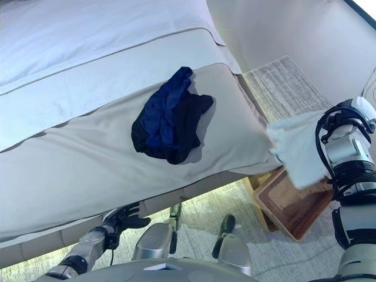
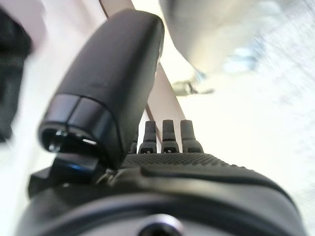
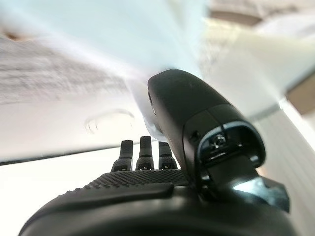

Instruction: Pick up the clothes from the bed and place them into the basket

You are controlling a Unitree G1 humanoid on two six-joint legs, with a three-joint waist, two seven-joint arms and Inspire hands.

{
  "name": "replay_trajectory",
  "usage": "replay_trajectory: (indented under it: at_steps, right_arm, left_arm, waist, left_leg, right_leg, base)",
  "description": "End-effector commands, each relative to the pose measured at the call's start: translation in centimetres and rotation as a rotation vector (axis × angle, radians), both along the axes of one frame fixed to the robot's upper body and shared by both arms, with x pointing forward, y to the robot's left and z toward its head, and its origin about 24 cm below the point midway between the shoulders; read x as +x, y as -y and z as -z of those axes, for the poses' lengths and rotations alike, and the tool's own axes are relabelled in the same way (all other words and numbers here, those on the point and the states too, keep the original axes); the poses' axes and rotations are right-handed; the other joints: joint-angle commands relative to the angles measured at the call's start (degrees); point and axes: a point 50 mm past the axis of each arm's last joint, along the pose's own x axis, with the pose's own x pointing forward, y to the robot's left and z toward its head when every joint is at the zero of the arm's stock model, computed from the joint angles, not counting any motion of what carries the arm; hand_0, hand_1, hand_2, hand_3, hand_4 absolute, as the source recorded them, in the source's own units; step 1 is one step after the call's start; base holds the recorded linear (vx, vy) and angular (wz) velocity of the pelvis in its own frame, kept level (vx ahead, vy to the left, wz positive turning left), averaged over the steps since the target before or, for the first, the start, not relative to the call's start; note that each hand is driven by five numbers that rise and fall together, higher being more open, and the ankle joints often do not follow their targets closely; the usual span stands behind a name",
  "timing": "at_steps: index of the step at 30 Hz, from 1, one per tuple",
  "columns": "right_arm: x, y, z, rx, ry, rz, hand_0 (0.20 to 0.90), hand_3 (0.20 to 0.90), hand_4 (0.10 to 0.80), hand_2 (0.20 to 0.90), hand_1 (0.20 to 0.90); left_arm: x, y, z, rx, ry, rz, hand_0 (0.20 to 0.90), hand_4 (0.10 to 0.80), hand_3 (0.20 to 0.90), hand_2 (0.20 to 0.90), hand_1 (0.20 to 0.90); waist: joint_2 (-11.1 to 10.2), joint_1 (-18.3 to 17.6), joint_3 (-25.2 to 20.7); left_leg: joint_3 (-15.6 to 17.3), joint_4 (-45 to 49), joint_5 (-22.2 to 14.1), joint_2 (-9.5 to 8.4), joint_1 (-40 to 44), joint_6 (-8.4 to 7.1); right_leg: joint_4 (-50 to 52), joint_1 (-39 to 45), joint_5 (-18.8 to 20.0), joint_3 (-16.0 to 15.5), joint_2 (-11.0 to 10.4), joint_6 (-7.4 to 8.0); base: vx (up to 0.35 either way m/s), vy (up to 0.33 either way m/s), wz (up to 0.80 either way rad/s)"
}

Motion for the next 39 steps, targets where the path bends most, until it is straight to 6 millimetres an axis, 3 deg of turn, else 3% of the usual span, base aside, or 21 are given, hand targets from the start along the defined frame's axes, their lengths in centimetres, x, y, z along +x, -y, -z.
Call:
replay_trajectory:
  at_steps: [1, 6, 12, 14, 17, 20, 22, 24, 27, 28, 29, 30, 31, 33, 34, 39]
  right_arm:
    - [-1.1, 1.0, -6.7, -0.289, 0.326, 0.132, 0.3, 0.2, 0.1, 0.3, 0.3]
    - [-3.2, 2.0, -7.1, -0.362, 0.401, 0.175, 0.3, 0.2, 0.1, 0.3, 0.3]
    - [-4.4, 2.1, -6.2, -0.338, 0.373, 0.15, 0.3, 0.2, 0.1, 0.3, 0.3]
    - [-4.7, 2.5, -4.0, -0.253, 0.264, 0.161, 0.3, 0.2, 0.1, 0.3, 0.3]
    - [-5.2, 2.5, -2.5, -0.2, 0.26, 0.164, 0.3, 0.2, 0.1, 0.3, 0.3]
    - [-5.4, 1.7, -2.7, -0.211, 0.342, 0.127, 0.3, 0.2, 0.1, 0.3, 0.3]
    - [-5.2, -0.2, -4.2, -0.287, 0.503, 0.062, 0.3, 0.2, 0.1, 0.3, 0.3]
    - [-5.1, -1.6, -4.5, -0.326, 0.577, 0.015, 0.3, 0.2, 0.1, 0.3, 0.3]
    - [-5.3, -3.1, -3.1, -0.311, 0.624, -0.066, 0.3, 0.2, 0.1, 0.3, 0.3]
    - [-5.2, -3.2, -2.7, -0.296, 0.621, -0.079, 0.349, 0.258, 0.158, 0.349, 0.349]
    - [-5.1, -3.4, -1.8, -0.272, 0.591, -0.097, 0.54, 0.48, 0.38, 0.54, 0.54]
    - [-4.8, -3.4, 0.0, -0.223, 0.521, -0.127, 0.54, 0.48, 0.38, 0.54, 0.54]
    - [-4.6, -3.4, 1.3, -0.148, 0.46, -0.155, 0.9, 0.9, 0.8, 0.9, 0.9]
    - [-3.3, -3.7, 4.5, -0.078, 0.303, -0.206, 0.9, 0.9, 0.8, 0.9, 0.9]
    - [-2.4, -3.7, 5.1, -0.065, 0.273, -0.206, 0.9, 0.9, 0.8, 0.9, 0.9]
    - [-1.5, -1.6, 6.4, -0.091, 0.088, -0.111, 0.9, 0.9, 0.8, 0.9, 0.9]
  left_arm:
    - [-3.0, -2.0, 0.4, 0.058, -0.097, -0.016, 0.9, 0.8, 0.9, 0.9, 0.9]
    - [-5.0, -1.7, 1.0, 0.035, -0.142, -0.049, 0.9, 0.8, 0.9, 0.9, 0.9]
    - [-4.7, -0.7, 1.2, 0.005, -0.115, -0.006, 0.9, 0.8, 0.9, 0.9, 0.9]
    - [-3.7, -0.1, 1.1, -0.009, -0.072, 0.018, 0.9, 0.8, 0.9, 0.9, 0.9]
    - [-2.9, 0.4, 0.9, -0.005, -0.041, 0.05, 0.9, 0.8, 0.9, 0.9, 0.9]
    - [-2.8, 0.6, 0.9, 0.007, -0.04, 0.069, 0.9, 0.8, 0.9, 0.9, 0.9]
    - [-2.6, 0.6, 0.9, 0.012, -0.049, 0.077, 0.9, 0.8, 0.9, 0.9, 0.9]
    - [-2.6, 0.8, 1.0, 0.008, -0.057, 0.076, 0.9, 0.8, 0.9, 0.9, 0.9]
    - [-2.8, 1.4, 1.3, -0.002, -0.072, 0.084, 0.9, 0.8, 0.9, 0.9, 0.9]
    - [-2.8, 1.5, 1.3, -0.003, -0.074, 0.088, 0.9, 0.8, 0.9, 0.9, 0.9]
    - [-2.8, 1.7, 1.4, -0.005, -0.076, 0.093, 0.9, 0.8, 0.9, 0.9, 0.9]
    - [-2.7, 2.0, 1.4, -0.008, -0.076, 0.104, 0.9, 0.8, 0.9, 0.9, 0.9]
    - [-2.6, 2.2, 1.5, -0.01, -0.077, 0.118, 0.9, 0.8, 0.9, 0.9, 0.9]
    - [-1.9, 2.6, 1.4, -0.006, -0.059, 0.158, 0.9, 0.8, 0.9, 0.9, 0.9]
    - [-1.2, 2.6, 1.1, 0.001, -0.037, 0.171, 0.9, 0.8, 0.9, 0.9, 0.9]
    - [2.4, 2.6, -0.4, 0.004, 0.06, 0.233, 0.9, 0.8, 0.9, 0.9, 0.9]
  waist:
    - [-1.41, 0.15, -8.31]
    - [-1.59, -0.5, -10.03]
    - [-2.18, -2.03, -11.09]
    - [-2.47, -2.85, -11.28]
    - [-2.75, -3.6, -11.21]
    - [-2.61, -4.65, -11.08]
    - [-1.95, -5.73, -10.85]
    - [-1.26, -6.41, -10.69]
    - [-0.15, -7.35, -10.54]
    - [-0.01, -7.45, -10.49]
    - [0.19, -7.6, -10.44]
    - [0.49, -7.68, -10.24]
    - [0.65, -7.72, -10.13]
    - [1.09, -7.51, -8.95]
    - [1.34, -7.45, -7.94]
    - [1.99, -7.08, -4.85]
  left_leg:
    - [2.68, 0.5, -6.62, -0.98, -0.56, 2.38]
    - [3.34, -0.02, -7.08, -0.89, 0.09, 2.46]
    - [4.58, -0.02, -7.64, -0.55, 0.69, 2.16]
    - [5.34, -0.02, -7.87, -0.34, 0.91, 2.0]
    - [5.93, -0.02, -8.12, 0.07, 1.24, 1.94]
    - [6.42, -0.02, -8.24, 0.29, 1.5, 1.9]
    - [6.73, -0.02, -8.23, 0.28, 1.55, 1.91]
    - [6.99, -0.02, -8.22, 0.21, 1.51, 1.83]
    - [7.34, -0.02, -8.26, -0.09, 1.29, 1.72]
    - [7.43, -0.02, -8.26, -0.12, 1.26, 1.67]
    - [7.63, -0.02, -8.27, -0.16, 1.25, 1.56]
    - [7.85, -0.02, -8.27, -0.3, 1.15, 1.39]
    - [8.0, -0.02, -8.28, -0.33, 1.06, 1.3]
    - [8.39, -0.02, -8.06, -0.35, 0.33, 0.98]
    - [8.61, -0.02, -7.92, -0.24, -0.28, 0.94]
    - [8.3, -0.02, -7.03, -0.35, -2.87, 0.82]
  right_leg:
    - [4.81, -1.18, -3.4, -1.34, -1.45, 1.62]
    - [3.35, -0.24, -3.2, -1.12, -1.3, 2.22]
    - [2.31, 0.38, -3.08, -0.43, -0.94, 2.31]
    - [1.75, 0.52, -2.99, 0.08, -0.68, 2.16]
    - [1.38, 0.6, -2.76, 0.49, -0.35, 2.03]
    - [1.34, 0.47, -2.79, 1.23, -0.1, 1.85]
    - [1.46, 0.08, -3.01, 2.15, 0.14, 1.57]
    - [1.6, -0.35, -3.09, 2.64, 0.18, 1.54]
    - [0.89, -0.79, -2.81, 3.51, 0.17, 1.64]
    - [0.7, -0.85, -2.7, 3.59, 0.15, 1.67]
    - [0.34, -0.93, -2.44, 3.69, 0.13, 1.74]
    - [-0.45, -1.08, -1.93, 3.89, 0.12, 1.9]
    - [-0.98, -1.18, -1.54, 3.94, 0.1, 1.98]
    - [-2.84, -1.88, -0.15, 4.02, 0.13, 2.02]
    - [-3.36, -2.54, 0.5, 4.05, 0.16, 1.94]
    - [-2.77, -5.63, 0.96, 4.03, 0.22, 1.53]
  base:
    - [0.029, 0.046, 0.11]
    - [0.04, -0.002, 0.06]
    - [0.014, -0.04, -0.04]
    - [-0.003, -0.066, -0.1]
    - [0.004, -0.104, -0.15]
    - [0.004, -0.089, -0.11]
    - [-0.008, -0.061, -0.22]
    - [-0.014, -0.042, -0.23]
    - [-0.012, -0.04, -0.19]
    - [-0.011, -0.048, -0.07]
    - [-0.015, -0.058, -0.13]
    - [-0.023, -0.076, -0.21]
    - [-0.053, -0.082, -0.2]
    - [-0.136, -0.096, -0.15]
    - [-0.171, -0.121, -0.12]
    - [-0.144, -0.098, -0.07]
